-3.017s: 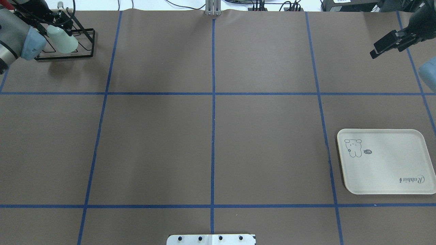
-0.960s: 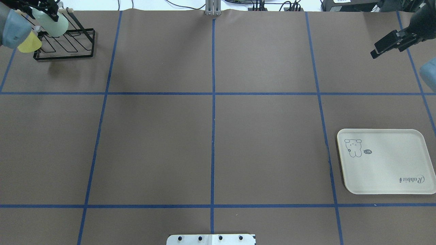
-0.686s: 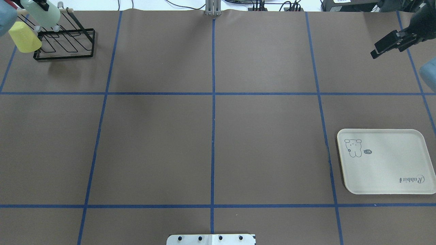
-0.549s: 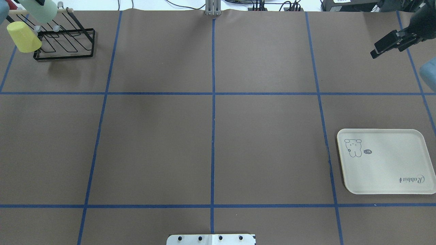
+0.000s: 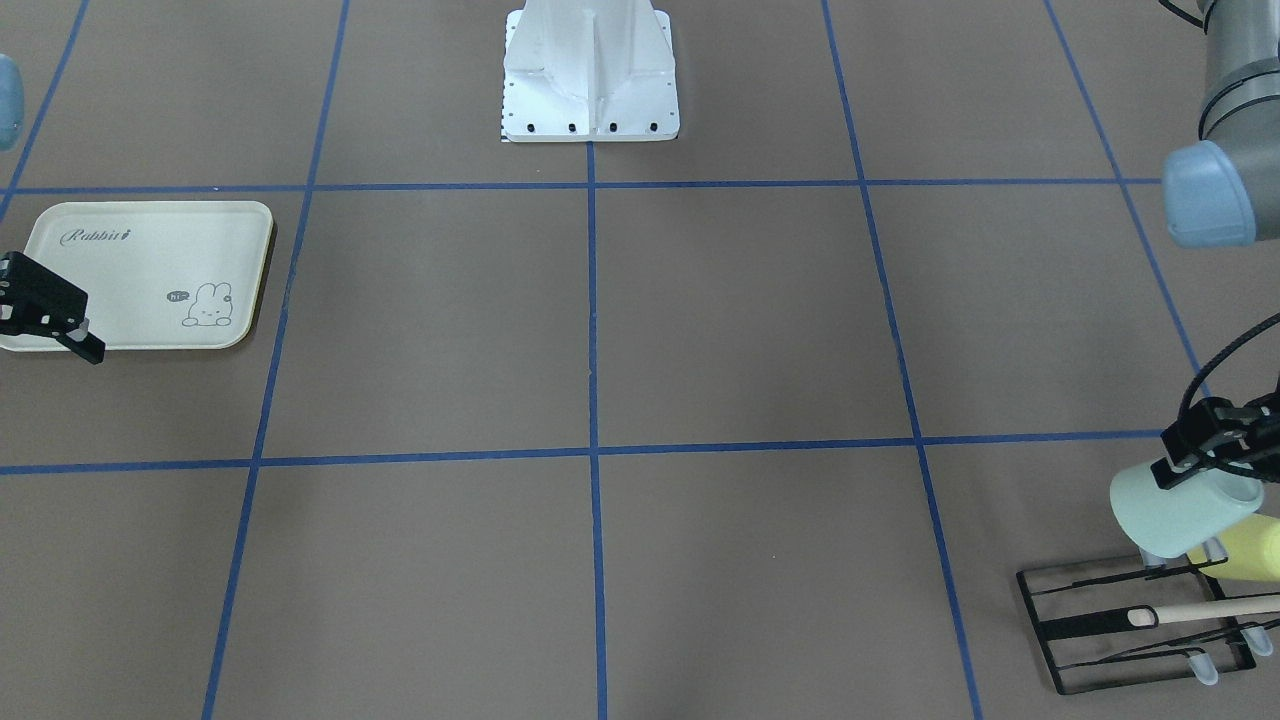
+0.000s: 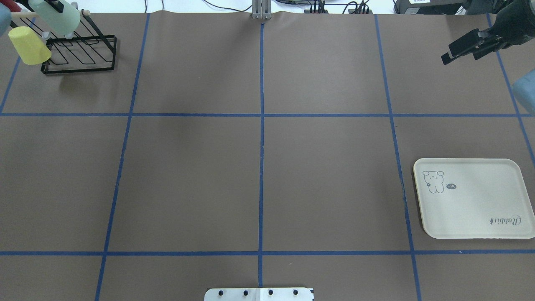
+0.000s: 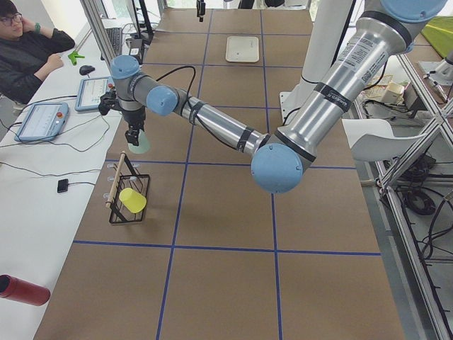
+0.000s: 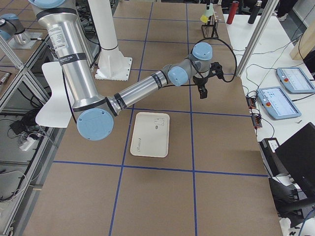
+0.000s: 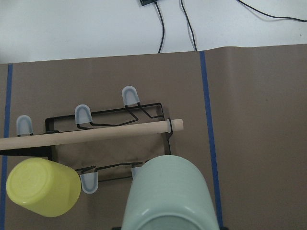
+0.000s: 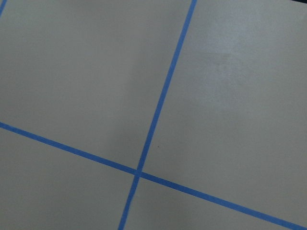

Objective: Left arm grabs green cup and hands to right arm on tray

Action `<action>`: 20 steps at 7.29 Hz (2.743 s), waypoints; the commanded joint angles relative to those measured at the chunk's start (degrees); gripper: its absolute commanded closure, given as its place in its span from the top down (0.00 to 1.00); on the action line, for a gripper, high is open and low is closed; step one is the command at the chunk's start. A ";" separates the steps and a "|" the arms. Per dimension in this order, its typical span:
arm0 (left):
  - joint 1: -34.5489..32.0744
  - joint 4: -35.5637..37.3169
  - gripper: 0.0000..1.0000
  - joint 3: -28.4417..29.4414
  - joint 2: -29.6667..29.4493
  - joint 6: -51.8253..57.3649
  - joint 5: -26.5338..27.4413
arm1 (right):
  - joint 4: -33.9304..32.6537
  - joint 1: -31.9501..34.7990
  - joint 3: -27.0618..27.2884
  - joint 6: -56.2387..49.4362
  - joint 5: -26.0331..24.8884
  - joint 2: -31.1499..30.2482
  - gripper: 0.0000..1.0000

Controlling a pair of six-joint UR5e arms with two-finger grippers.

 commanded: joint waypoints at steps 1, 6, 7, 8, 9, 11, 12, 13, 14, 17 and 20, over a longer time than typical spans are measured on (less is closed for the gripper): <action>1.53 -7.24 0.15 -3.06 0.12 -14.20 -2.68 | 12.73 -0.28 -0.17 16.47 2.29 0.16 0.99; 14.17 -11.20 0.15 -20.54 0.03 -47.09 -2.60 | 45.88 -5.63 0.09 59.12 -1.28 3.13 0.99; 15.76 -18.45 0.15 -20.57 0.12 -54.02 -2.51 | 53.59 -9.04 0.09 66.93 -7.05 3.15 0.99; 16.91 -24.96 0.15 -20.57 0.12 -61.31 -2.59 | 61.41 -12.55 0.01 74.76 -13.11 3.15 0.99; 17.70 -31.99 0.15 -20.74 0.03 -68.78 -2.59 | 66.88 -15.55 0.27 80.23 -17.00 3.15 0.99; 20.51 -44.05 0.16 -20.74 -0.06 -81.28 -2.42 | 74.11 -19.77 0.44 86.75 -23.68 3.15 0.99; 21.57 -48.63 0.16 -20.83 -0.06 -84.03 -2.42 | 79.72 -23.54 0.44 90.53 -30.07 3.15 0.99; 22.88 -50.41 0.16 -20.92 -0.67 -86.41 -2.33 | 84.82 -28.10 0.53 92.74 -36.66 3.15 0.99; 23.24 -52.61 0.16 -20.92 -0.94 -90.26 -2.33 | 86.61 -32.06 0.71 92.85 -41.25 3.23 0.99; 23.86 -56.85 0.17 -20.92 -1.02 -96.27 -2.42 | 86.72 -39.04 0.80 92.76 -47.98 6.40 0.99; 24.04 -58.59 0.18 -21.45 -1.55 -98.20 -2.86 | 86.72 -39.75 0.97 92.50 -47.98 6.48 0.99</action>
